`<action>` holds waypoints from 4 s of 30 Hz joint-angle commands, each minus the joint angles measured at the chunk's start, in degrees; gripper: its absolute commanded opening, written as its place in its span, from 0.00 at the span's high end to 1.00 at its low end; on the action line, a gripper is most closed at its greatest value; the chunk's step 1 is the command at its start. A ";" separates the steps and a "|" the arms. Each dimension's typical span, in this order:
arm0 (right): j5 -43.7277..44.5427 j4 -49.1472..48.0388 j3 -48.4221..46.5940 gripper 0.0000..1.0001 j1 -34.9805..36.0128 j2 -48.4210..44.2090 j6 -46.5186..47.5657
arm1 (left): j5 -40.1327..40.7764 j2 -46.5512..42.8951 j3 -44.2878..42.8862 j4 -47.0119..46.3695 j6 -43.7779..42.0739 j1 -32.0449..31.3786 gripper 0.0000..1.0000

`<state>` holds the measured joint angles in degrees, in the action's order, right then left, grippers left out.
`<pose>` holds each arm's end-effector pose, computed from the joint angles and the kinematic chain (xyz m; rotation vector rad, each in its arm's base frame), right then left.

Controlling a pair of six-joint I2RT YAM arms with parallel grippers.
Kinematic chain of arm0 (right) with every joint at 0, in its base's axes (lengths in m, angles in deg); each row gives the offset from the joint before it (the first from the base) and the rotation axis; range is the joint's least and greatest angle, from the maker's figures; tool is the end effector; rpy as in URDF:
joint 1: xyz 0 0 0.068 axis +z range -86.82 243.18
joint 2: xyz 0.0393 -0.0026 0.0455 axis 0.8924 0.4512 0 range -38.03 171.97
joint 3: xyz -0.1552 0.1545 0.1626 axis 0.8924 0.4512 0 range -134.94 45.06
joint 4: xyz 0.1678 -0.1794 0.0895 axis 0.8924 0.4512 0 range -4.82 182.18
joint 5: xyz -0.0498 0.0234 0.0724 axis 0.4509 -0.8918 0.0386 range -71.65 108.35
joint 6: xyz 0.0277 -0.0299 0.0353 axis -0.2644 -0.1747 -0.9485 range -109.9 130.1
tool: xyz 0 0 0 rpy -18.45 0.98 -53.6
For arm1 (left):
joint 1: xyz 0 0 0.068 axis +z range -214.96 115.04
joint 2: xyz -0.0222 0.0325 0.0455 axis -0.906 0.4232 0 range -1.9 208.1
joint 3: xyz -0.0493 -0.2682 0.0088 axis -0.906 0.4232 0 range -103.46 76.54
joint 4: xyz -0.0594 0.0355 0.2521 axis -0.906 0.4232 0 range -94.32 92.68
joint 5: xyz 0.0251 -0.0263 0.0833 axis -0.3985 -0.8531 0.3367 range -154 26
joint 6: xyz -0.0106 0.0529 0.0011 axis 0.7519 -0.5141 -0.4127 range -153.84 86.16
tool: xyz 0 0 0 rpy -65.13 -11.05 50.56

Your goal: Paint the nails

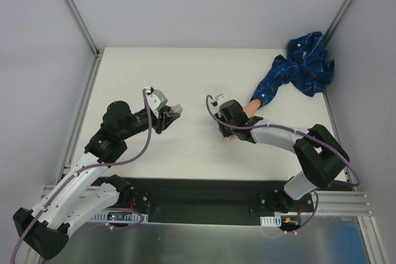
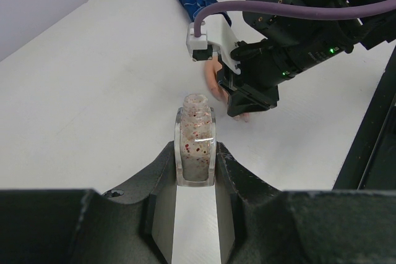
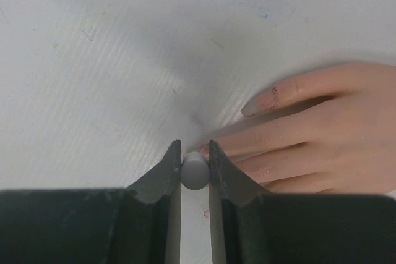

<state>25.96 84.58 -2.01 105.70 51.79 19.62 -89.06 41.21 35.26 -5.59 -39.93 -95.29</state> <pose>0.2396 0.2134 0.1818 -0.9488 2.0981 0.1432 0.1480 -0.1041 0.3450 0.8253 1.3945 -0.6729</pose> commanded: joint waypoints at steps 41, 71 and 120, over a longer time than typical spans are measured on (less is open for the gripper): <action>0.28 2.08 -3.11 1.00 0.98 -7.98 -0.73 | -1.48 -1.01 0.14 -3.03 -0.50 0.18 1.00; -4.73 30.83 -26.13 1.00 20.13 -33.77 -16.20 | -34.36 4.26 3.84 -13.23 4.68 -4.82 1.00; -3.92 28.73 -32.12 1.00 24.63 -23.20 -16.72 | -32.25 3.56 3.13 -9.97 1.69 -6.76 1.00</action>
<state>23.19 115.64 -32.74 130.09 28.56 4.06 -120.54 45.54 39.20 -14.36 -36.39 -101.41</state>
